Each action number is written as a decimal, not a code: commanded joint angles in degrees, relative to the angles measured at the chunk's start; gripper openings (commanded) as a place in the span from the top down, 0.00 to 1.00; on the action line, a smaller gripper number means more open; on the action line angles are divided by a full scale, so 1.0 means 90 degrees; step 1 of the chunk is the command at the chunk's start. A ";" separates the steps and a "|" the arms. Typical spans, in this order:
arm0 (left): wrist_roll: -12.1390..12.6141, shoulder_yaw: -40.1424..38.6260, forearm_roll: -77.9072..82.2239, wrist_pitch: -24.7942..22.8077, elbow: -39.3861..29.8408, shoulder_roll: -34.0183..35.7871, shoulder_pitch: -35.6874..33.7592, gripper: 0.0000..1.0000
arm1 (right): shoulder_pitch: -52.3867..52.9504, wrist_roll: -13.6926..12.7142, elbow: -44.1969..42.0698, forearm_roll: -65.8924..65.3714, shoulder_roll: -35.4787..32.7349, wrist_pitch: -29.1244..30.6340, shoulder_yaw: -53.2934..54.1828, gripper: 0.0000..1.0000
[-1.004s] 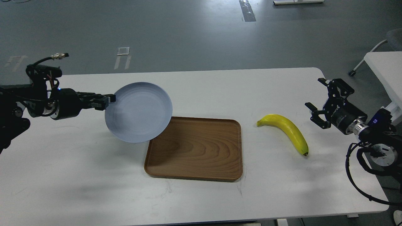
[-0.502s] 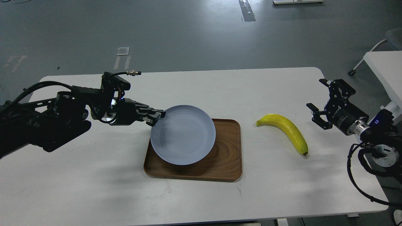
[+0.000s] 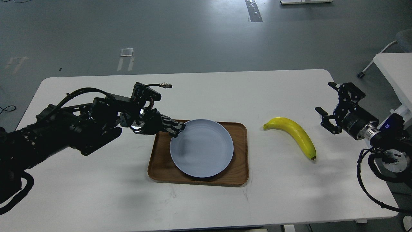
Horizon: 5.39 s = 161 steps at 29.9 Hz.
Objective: Place banana on plate with both arms
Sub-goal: 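Lower the plate onto the tray, release, and raise the left gripper, then reach the right gripper to the yellow banana and grasp its middle, then lift the banana up off the table with the right gripper, then carry the banana over the plate and lower it onto the plate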
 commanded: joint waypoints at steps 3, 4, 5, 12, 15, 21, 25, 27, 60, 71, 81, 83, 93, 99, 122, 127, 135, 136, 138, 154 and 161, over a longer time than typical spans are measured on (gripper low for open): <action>0.0001 0.0005 -0.0042 -0.0018 0.0074 -0.0012 0.0017 0.17 | 0.0000 0.0000 -0.0013 0.0000 0.0001 0.0000 0.0001 0.00; 0.0001 -0.0005 -0.0052 -0.0018 0.0074 -0.0003 0.0007 0.12 | 0.0000 0.0000 -0.0023 0.0000 0.0001 0.0000 0.0001 0.00; 0.0001 -0.0005 -0.0052 -0.0018 0.0074 -0.0003 -0.0003 0.10 | 0.0009 0.0000 -0.0023 -0.0010 0.0001 0.0000 -0.0009 0.00; 0.0001 -0.0141 -0.2445 -0.0124 -0.0013 0.0270 -0.0353 0.03 | 0.0126 0.0000 0.0006 -0.0098 -0.0232 0.0000 -0.0067 0.00; 0.0001 -0.0258 -0.4533 -0.0377 -0.0023 0.0426 -0.0384 0.03 | 0.0214 0.0000 0.0065 -0.0117 -0.0330 0.0000 -0.0078 0.00; 0.0001 -0.0881 -0.8308 -0.1049 -0.0111 0.0943 -0.0238 0.02 | 0.0498 0.0000 0.0113 -0.0322 -0.0497 0.0000 -0.0107 0.00; 0.0001 -0.1731 -0.9221 -0.1049 -0.0111 0.1257 0.0611 0.02 | 0.0478 0.0000 0.0143 -0.0352 -0.0467 0.0000 -0.0117 0.00; 0.0001 -0.2231 -0.9388 -0.1049 -0.0111 0.1316 0.0925 0.02 | 0.0478 0.0000 0.0182 -0.0391 -0.0458 0.0000 -0.0136 0.00; 0.0001 -0.3745 -0.9525 -0.1049 -0.0121 0.1540 0.2458 0.02 | 0.4121 0.0000 0.0407 -0.7110 0.0420 -0.0210 -0.5282 0.00; 0.0001 -0.3755 -0.9515 -0.1049 -0.0121 0.1521 0.2370 0.02 | 0.3584 0.0000 -0.0169 -0.7080 0.1173 -0.0659 -0.5537 0.00; 0.0001 -0.3745 -0.9515 -0.1049 -0.0131 0.1550 0.2370 0.02 | 0.3418 0.0000 -0.0189 -0.7022 0.1330 -0.0718 -0.5537 0.44; 0.0001 -0.3745 -0.9515 -0.1049 -0.0131 0.1550 0.2370 0.02 | 0.3418 0.0000 -0.0160 -0.7022 0.1320 -0.0718 -0.5546 0.68; 0.0001 -0.3745 -0.9505 -0.1049 -0.0131 0.1550 0.2360 0.02 | 0.3856 0.0000 0.0065 -0.7022 0.1144 -0.0718 -0.5546 0.88; 0.0001 -0.3745 -0.9505 -0.1049 -0.0131 0.1550 0.2292 0.02 | 0.5008 0.0000 0.0640 -0.6700 0.1231 -0.0573 -0.5556 0.88; 0.0001 -0.3755 -0.9525 -0.1049 -0.0131 0.1609 0.2282 0.02 | 0.4971 0.0000 0.0338 -0.4864 0.3936 -0.0171 -0.6073 0.82; 0.0001 -0.3755 -0.9525 -0.1049 -0.0150 0.1687 0.2292 0.02 | 0.4795 0.0000 0.0163 -0.4863 0.3976 -0.0181 -0.6122 0.79; 0.0001 -0.3755 -0.9534 -0.1049 -0.0170 0.1775 0.2292 0.02 | 0.4658 0.0000 -0.0062 -0.4863 0.3976 -0.0181 -0.6122 0.46; 0.0001 -0.3755 -0.9534 -0.1049 -0.0170 0.1775 0.2292 0.02 | 0.4648 0.0000 -0.0091 -0.4854 0.3976 -0.0181 -0.6113 0.34; 0.0001 -0.3755 -0.9534 -0.1049 -0.0170 0.1775 0.2292 0.02 | 0.4658 0.0000 -0.0101 -0.4854 0.3976 -0.0181 -0.6103 0.11; 0.0001 -0.3745 -0.9534 -0.1049 -0.0160 0.1716 0.2312 0.02 | 0.3751 0.0000 0.0016 -0.3165 0.1682 -0.0201 -0.2932 0.00; 0.0001 -0.3735 -0.9515 -0.1049 -0.0053 0.1423 0.2312 0.02 | 0.1691 0.0000 0.0035 -0.2560 0.1046 -0.0201 -0.0139 0.00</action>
